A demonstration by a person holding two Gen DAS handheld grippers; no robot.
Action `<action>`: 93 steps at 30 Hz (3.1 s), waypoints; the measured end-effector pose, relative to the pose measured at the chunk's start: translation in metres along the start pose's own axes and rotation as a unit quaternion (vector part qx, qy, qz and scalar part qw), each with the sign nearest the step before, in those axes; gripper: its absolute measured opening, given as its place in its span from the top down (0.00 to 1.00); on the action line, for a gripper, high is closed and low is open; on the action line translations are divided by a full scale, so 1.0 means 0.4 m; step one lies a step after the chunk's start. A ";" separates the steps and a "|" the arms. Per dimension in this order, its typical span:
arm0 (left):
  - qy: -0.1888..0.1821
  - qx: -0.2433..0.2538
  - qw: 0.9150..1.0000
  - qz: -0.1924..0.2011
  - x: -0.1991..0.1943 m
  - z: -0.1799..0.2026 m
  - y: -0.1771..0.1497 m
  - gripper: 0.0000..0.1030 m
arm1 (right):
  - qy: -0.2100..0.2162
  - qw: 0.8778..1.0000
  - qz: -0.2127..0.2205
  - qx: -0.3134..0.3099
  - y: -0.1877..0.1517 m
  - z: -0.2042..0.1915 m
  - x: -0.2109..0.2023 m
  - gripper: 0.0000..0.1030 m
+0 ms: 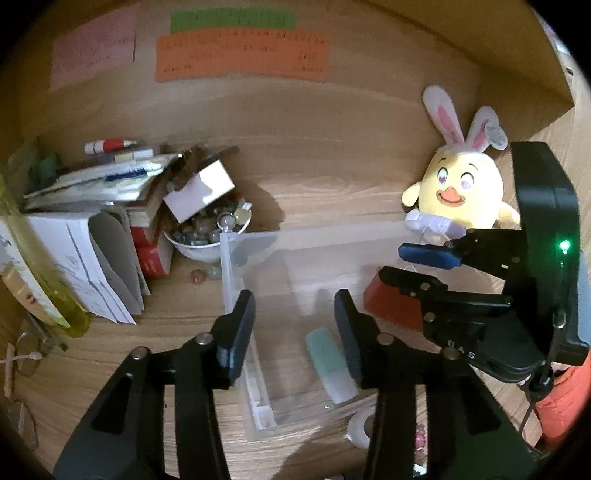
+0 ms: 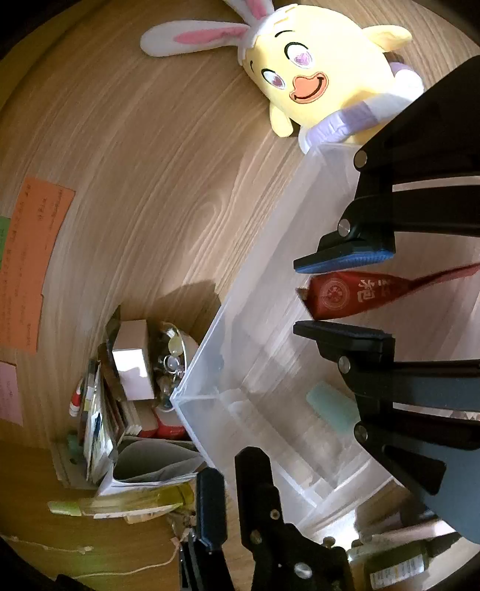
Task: Organize objects
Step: 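Lower the red envelope into the clear box and open the right gripper while the left releases the bottle, then withdraw both grippers from the box back over the desk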
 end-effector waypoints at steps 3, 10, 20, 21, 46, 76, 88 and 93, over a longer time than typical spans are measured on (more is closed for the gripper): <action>0.002 0.006 1.000 0.009 -0.021 0.008 0.005 0.44 | 0.001 1.000 0.003 0.003 0.003 -0.001 -0.016 0.71; 0.014 0.022 0.999 0.033 -0.080 0.035 0.008 0.27 | -0.003 1.000 0.027 0.009 0.004 0.003 -0.076 0.47; 0.017 0.021 0.998 0.050 -0.152 0.041 -0.004 0.08 | -0.014 0.998 0.064 0.023 -0.013 0.011 -0.179 0.22; 0.017 0.021 0.998 0.050 -0.157 0.040 -0.007 0.06 | -0.013 0.997 0.066 0.027 -0.016 0.011 -0.187 0.21; 0.067 -0.018 0.998 -0.003 -0.207 -0.118 -0.161 0.04 | 0.037 0.995 0.071 0.051 -0.118 -0.068 -0.259 0.15; 0.016 -0.040 0.996 -0.083 -0.134 -0.182 -0.315 0.51 | 0.125 0.991 -0.032 0.048 -0.195 -0.209 -0.095 0.43; 0.023 -0.013 0.993 -0.119 -0.094 -0.161 -0.331 0.67 | 0.135 0.987 -0.052 0.065 -0.193 -0.218 -0.054 0.46; 0.021 -0.020 0.992 -0.121 -0.087 -0.168 -0.323 0.67 | 0.133 0.987 -0.060 0.066 -0.194 -0.222 -0.041 0.56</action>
Point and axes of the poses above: each gripper's, at about its wrist camera, not at the fingertips, and x roughly the way its jaws point, z to its right, y to its top, the point moved 4 cm from there along x, roughly the way its jaws point
